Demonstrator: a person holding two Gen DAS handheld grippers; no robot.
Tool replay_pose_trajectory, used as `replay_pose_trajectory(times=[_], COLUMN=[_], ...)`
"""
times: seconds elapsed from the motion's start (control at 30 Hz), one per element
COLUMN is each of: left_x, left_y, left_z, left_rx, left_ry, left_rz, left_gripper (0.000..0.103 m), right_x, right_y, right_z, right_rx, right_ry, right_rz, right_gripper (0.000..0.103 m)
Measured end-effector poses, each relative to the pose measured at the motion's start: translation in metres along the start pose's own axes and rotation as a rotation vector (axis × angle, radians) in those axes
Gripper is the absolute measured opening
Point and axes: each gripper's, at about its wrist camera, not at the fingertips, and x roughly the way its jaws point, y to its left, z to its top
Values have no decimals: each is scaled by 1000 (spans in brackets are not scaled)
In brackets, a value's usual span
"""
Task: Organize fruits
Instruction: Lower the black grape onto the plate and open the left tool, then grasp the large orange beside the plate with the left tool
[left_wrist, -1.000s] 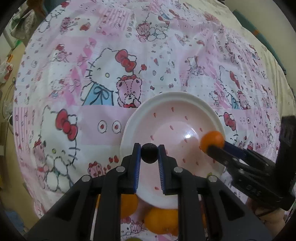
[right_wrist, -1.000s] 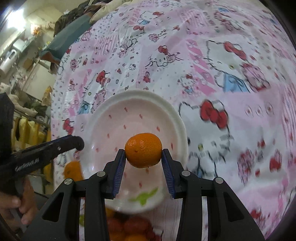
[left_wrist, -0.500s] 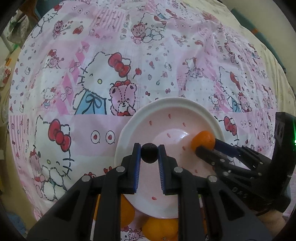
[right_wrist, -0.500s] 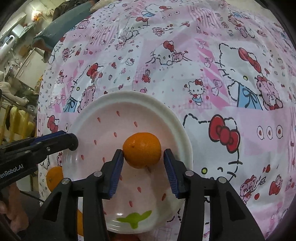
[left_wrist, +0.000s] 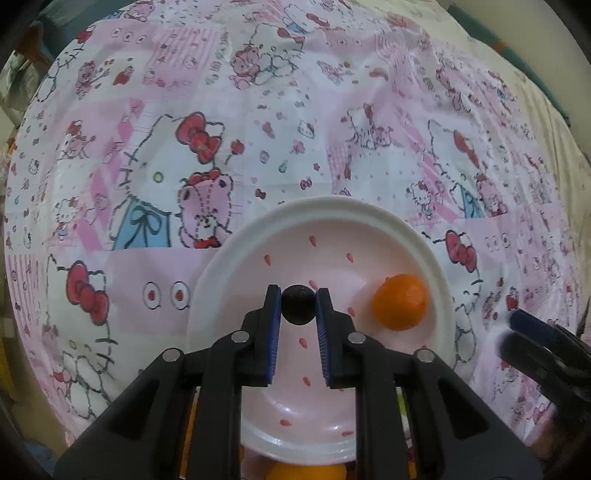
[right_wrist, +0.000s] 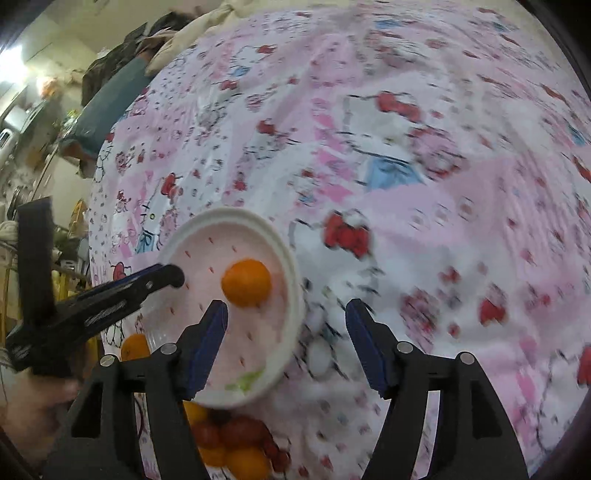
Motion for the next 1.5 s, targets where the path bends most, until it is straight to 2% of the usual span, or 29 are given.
replay_pose_trajectory(times=[0.3,0.5,0.57,0.7,0.77,0.87,1.17,1.37,1.5], left_x=[15,16,17,16,13,8,-8,-45,-68], left_y=[-6,-6,-8,-9,-8,-3,5,24,33], left_z=[-1,-1,-2,-1,-1,-1,-4,-12,-21], left_rx=[13,22,28,31,26,-3,-34,-106,-110], left_ry=[3,2,12,7,4,-9,-30,-85,-122], left_rz=[36,48,39,49,47,39,8,-55,-46], left_gripper=[17,21,36,51,66,80,81,81,81], right_x=[-34,-34,-34,-30,-29,-29,-33,-36,-40], right_y=[-22,-21,-21,-20,-19,-18,-19,-16,-13], right_z=[-33,-33,-32,-32,-32,-31,-26,-23,-23], right_rx=[83,90,93,85,82,78,82,71,63], right_ry=[-35,-37,-38,-33,-30,-30,-44,-54,-64], right_rz=[42,49,49,45,46,45,54,58,69], right_gripper=[69,69,69,69,69,69,69,69,69])
